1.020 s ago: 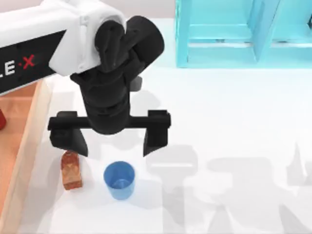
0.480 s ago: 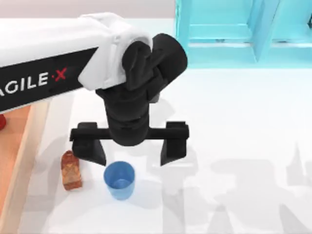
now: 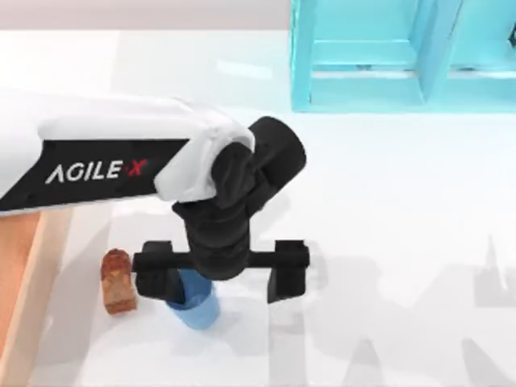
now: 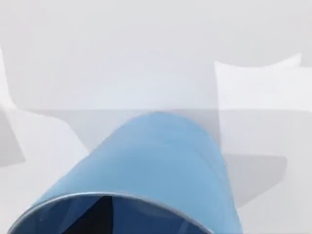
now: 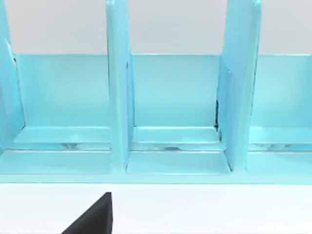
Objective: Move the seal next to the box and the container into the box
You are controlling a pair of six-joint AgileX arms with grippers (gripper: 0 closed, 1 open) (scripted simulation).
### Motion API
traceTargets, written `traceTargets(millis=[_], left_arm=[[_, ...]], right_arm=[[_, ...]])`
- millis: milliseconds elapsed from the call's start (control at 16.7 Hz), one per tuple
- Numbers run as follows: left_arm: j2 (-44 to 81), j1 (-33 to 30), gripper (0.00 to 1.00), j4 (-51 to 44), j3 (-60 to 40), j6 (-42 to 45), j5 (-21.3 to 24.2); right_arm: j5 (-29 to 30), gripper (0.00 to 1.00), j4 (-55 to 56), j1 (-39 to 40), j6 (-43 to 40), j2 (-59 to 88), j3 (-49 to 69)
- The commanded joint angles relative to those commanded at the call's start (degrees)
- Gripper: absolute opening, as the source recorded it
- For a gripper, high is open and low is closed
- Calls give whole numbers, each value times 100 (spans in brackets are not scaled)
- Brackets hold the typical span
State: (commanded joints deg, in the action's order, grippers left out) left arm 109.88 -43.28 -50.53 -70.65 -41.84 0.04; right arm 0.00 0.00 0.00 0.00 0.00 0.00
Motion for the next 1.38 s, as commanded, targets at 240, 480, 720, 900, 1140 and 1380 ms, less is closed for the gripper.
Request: traceTargets(millis=[240,480,720,900,1140,1380], left_arm=[[46,-4,100,95,73,-3,0],[46,-4,77,95,73,-3,0],[46,-4,47,95,73,-3,0],[46,-4,25,95,73,-3,0],[46,-4,0,95,73,-3,0],[46,-4,0,95,73,-3,0]], right_arm=[[0,100,0,0,0,0,0],[0,100,0,0,0,0,0],[0,100,0,0,0,0,0],[0,100,0,0,0,0,0],[0,100,0,0,0,0,0],[0,100,0,0,0,0,0]])
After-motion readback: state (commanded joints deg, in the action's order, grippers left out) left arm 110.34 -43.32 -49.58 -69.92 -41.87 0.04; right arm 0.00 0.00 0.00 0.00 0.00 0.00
